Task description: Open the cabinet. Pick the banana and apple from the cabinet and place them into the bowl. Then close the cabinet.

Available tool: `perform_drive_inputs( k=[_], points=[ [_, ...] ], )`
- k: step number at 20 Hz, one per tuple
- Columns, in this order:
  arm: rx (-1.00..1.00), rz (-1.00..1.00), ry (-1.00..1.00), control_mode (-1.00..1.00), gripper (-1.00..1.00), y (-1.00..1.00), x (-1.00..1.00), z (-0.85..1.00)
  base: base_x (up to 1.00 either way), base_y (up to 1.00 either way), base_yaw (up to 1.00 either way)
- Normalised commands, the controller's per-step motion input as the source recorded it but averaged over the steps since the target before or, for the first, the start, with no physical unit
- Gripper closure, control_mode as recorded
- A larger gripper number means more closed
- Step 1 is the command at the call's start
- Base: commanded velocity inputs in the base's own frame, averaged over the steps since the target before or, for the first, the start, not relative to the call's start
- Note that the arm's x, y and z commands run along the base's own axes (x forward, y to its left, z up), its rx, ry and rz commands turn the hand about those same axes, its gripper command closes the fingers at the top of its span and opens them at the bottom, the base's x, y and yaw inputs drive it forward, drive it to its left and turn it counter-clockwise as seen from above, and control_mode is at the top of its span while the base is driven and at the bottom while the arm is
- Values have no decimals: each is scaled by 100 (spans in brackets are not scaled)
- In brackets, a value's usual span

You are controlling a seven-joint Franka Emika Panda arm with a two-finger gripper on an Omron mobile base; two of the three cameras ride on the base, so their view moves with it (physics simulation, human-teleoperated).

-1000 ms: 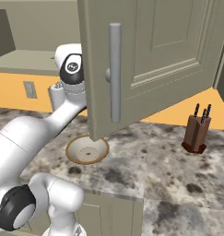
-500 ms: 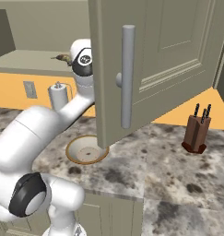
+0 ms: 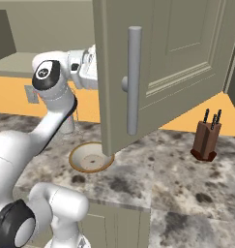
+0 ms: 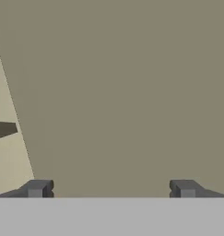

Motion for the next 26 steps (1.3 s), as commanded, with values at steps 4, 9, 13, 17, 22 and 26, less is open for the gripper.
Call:
perform_drive_inputs(
  k=[4, 9, 13, 17, 22, 26],
  points=[
    [-12, 26, 9, -100, -100, 79, -33, 5, 0, 0, 0],
    [-3, 28, 25, -100, -100, 67, -9, 0, 0, 0, 0],
    [0, 30, 34, -100, -100, 28, -6, 2, 0, 0, 0],
    [1, 34, 36, -100, -100, 9, -4, 0, 0, 0, 0],
    [10, 31, 28, -100, -100, 14, -1, -16, 0, 0, 0],
    [19, 20, 9, -100, -100, 17, 18, -3, 0, 0, 0]
  ],
)
